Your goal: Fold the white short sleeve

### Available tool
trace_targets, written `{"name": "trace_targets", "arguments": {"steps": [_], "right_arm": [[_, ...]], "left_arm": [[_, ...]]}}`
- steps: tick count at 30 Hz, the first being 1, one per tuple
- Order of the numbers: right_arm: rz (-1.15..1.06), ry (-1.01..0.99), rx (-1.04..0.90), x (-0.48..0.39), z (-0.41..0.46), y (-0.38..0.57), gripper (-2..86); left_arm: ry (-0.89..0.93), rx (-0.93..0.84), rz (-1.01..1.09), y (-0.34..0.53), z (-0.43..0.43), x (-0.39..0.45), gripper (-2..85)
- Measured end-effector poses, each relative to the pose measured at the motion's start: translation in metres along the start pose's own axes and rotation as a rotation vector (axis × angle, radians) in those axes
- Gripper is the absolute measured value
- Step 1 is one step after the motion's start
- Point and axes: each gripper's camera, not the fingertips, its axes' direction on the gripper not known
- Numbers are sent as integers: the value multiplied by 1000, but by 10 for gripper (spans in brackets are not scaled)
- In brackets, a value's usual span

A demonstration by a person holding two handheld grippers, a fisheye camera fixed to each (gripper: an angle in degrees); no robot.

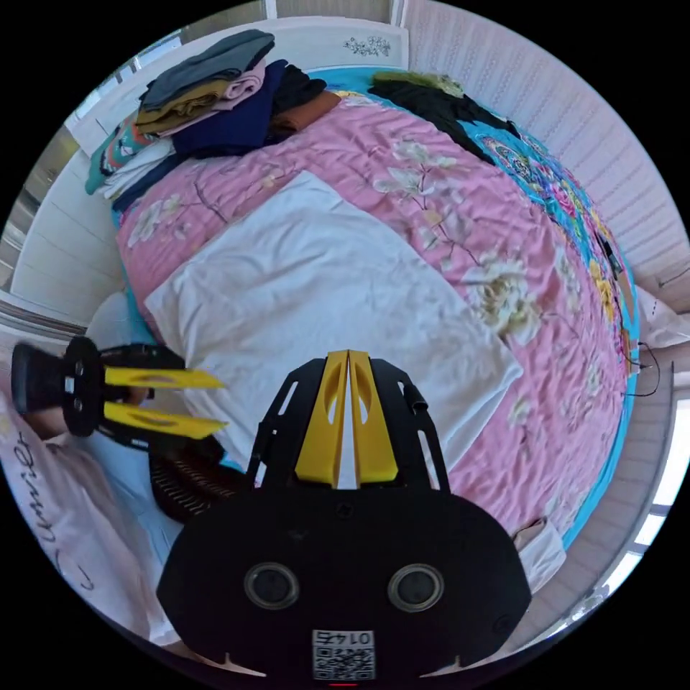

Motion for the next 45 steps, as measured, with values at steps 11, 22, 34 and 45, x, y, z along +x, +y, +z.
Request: {"name": "trace_targets", "arguments": {"steps": [11,22,34,45], "right_arm": [[-105,105,-199,-27,64,-56,-5],[143,49,-207,65,82,-117,-5],[521,-132,385,117,-32,85,-3],[818,-220,252,160,-50,287,99]], "left_arm": [[-120,-69,19,32,61,46,-9],[52,-84,-114,51,91,48,-10],[150,98,-79,36,57,61,32],[153,-8,182,-28,122,116,175]]}}
